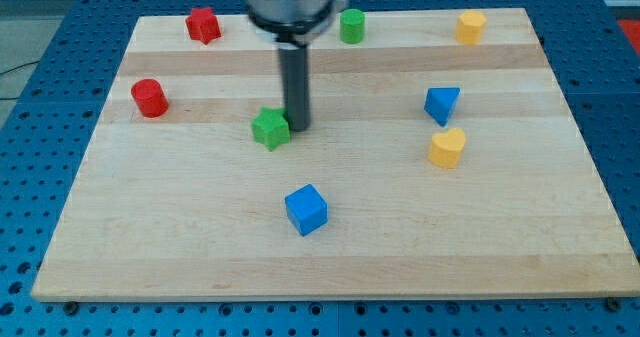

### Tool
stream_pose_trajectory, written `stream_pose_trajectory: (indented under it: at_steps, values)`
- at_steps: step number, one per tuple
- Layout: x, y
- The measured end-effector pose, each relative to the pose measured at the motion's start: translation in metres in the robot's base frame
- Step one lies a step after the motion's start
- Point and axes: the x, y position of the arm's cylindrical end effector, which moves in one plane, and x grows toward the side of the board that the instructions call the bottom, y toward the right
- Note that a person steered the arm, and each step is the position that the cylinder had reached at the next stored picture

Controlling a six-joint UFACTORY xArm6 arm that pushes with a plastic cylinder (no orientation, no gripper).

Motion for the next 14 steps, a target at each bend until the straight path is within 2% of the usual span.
stream_pose_trajectory:
  at_steps: [1,3,5,6,7,8,9,10,11,12,13,14]
  values:
    - [0.060,-0.064]
    - [0.001,-0.062]
    - [0.074,-0.165]
    - [0.046,-0.165]
    - [0.040,-0.196]
    - [0.056,-0.206]
    - [0.072,-0.193]
    - [0.049,-0.163]
    - [-0.006,-0.093]
    - [-0.041,-0.027]
    - [-0.056,0.016]
    - [-0.076,0.093]
